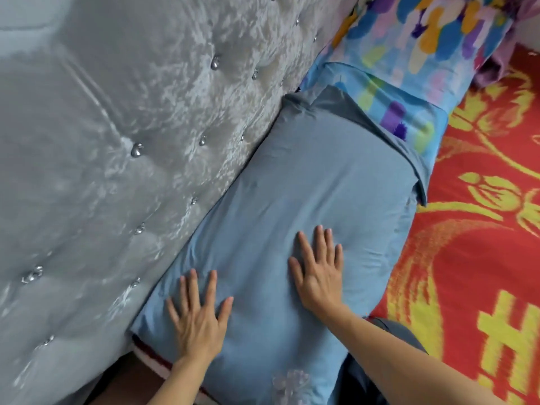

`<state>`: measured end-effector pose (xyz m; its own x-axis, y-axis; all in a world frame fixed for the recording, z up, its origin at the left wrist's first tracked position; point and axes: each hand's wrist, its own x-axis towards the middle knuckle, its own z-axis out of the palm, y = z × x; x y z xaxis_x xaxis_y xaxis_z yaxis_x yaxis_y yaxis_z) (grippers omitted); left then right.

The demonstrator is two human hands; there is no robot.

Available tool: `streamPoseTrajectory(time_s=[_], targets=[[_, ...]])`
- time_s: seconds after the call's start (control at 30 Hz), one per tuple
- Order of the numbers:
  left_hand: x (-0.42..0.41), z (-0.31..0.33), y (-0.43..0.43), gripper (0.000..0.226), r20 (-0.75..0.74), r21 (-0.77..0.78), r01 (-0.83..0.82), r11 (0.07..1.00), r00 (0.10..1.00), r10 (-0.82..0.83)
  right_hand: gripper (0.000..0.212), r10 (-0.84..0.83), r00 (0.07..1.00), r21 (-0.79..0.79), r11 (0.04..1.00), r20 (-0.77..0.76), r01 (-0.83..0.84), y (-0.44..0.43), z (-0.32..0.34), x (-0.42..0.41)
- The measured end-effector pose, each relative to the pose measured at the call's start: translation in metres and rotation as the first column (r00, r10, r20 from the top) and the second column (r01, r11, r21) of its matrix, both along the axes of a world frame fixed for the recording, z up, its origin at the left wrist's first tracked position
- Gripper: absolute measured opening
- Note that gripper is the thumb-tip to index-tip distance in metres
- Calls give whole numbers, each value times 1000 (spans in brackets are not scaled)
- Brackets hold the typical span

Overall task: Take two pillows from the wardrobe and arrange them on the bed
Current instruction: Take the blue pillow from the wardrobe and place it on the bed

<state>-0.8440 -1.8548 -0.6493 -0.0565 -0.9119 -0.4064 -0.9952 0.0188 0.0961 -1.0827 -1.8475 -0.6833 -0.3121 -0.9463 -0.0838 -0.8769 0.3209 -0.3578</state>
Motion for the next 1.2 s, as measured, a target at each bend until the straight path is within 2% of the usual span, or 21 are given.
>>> streamPoseTrajectory(time_s=[0.07, 0.17, 0.27, 0.37, 0.43, 0.5, 0.57, 0.6, 0.73, 0.97, 1.07, 1.2], targets=[[25, -11, 11, 84, 8, -7, -39, 999, 999, 39, 59, 135, 991, -6, 991, -23, -136, 32, -15, 29], [59, -16, 29, 91, 48, -6, -64, 998, 997, 64, 63, 236, 971, 38, 971, -42, -235, 95, -29, 66], [86, -9, 48, 72, 86, 73, -73, 995, 994, 67, 65, 282, 958, 133, 953, -60, -272, 149, -26, 95], [108, 14, 69, 65, 132, 204, -71, 976, 990, 44, 68, 340, 938, 222, 922, -72, -317, 187, -5, 119], [117, 36, 89, 49, 151, 292, -76, 954, 988, 32, 73, 361, 932, 321, 887, -36, -332, 204, 18, 129], [122, 57, 112, 32, 138, 329, -82, 941, 990, 38, 54, 396, 914, 408, 824, 83, -394, 218, 43, 137], [122, 77, 134, 29, 112, 336, -99, 937, 992, 65, 34, 378, 902, 530, 731, 208, -429, 231, 71, 141], [120, 86, 145, 30, 99, 333, -105, 937, 992, 76, 29, 364, 903, 549, 719, 227, -427, 237, 84, 140], [106, 111, 186, 34, 63, 294, -128, 947, 991, 114, 29, 351, 909, 519, 746, 227, -418, 262, 119, 117], [88, 149, 285, 28, 7, 186, -192, 963, 981, 195, 25, 430, 892, 490, 753, 139, -439, 307, 148, 68], [84, 165, 346, 28, -11, 122, -254, 959, 966, 257, 21, 522, 846, 431, 741, 111, -514, 343, 166, 64], [67, 183, 455, 30, -44, 90, -287, 954, 955, 292, 25, 653, 755, 361, 690, 64, -628, 407, 196, 56]])
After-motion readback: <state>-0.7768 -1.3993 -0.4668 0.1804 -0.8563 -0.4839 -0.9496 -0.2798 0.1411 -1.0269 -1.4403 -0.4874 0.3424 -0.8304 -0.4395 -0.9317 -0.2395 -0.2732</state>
